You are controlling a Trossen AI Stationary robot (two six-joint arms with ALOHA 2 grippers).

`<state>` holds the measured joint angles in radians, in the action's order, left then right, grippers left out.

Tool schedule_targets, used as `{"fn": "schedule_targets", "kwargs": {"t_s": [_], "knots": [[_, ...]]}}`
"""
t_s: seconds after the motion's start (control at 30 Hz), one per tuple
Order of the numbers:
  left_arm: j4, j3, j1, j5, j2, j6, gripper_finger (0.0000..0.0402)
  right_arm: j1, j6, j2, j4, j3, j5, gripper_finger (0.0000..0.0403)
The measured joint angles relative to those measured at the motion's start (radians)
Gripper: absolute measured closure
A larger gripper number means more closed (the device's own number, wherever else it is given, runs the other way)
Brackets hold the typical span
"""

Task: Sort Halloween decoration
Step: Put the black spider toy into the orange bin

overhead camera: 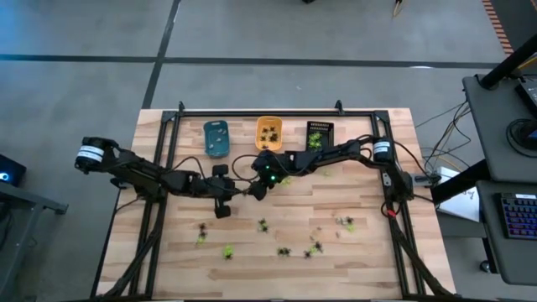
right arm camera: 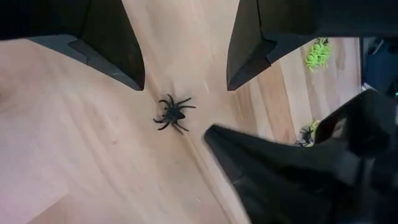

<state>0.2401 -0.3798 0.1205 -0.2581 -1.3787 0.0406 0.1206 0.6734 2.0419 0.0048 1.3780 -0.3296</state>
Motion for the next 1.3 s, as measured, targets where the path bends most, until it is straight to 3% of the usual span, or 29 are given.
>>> {"fn": "schedule_targets", "kwargs": {"t_s": [0.43, 0.8, 1.3], "knots": [[0.139, -0.001, -0.001, -0.001, -0.197, 0.051, 0.0402, -0.019, 0.047, 0.000, 0.007, -0.002, 0.062, 0.0188], [0.135, 0.000, -0.001, -0.001, -0.214, 0.063, 0.0401, -0.021, 0.053, 0.052, 0.037, 0.008, 0.098, 0.0187], [0.135, 0.002, -0.001, 0.003, -0.215, 0.062, 0.0401, -0.020, -0.175, 0.066, 0.108, 0.008, 0.120, 0.0188]]}}
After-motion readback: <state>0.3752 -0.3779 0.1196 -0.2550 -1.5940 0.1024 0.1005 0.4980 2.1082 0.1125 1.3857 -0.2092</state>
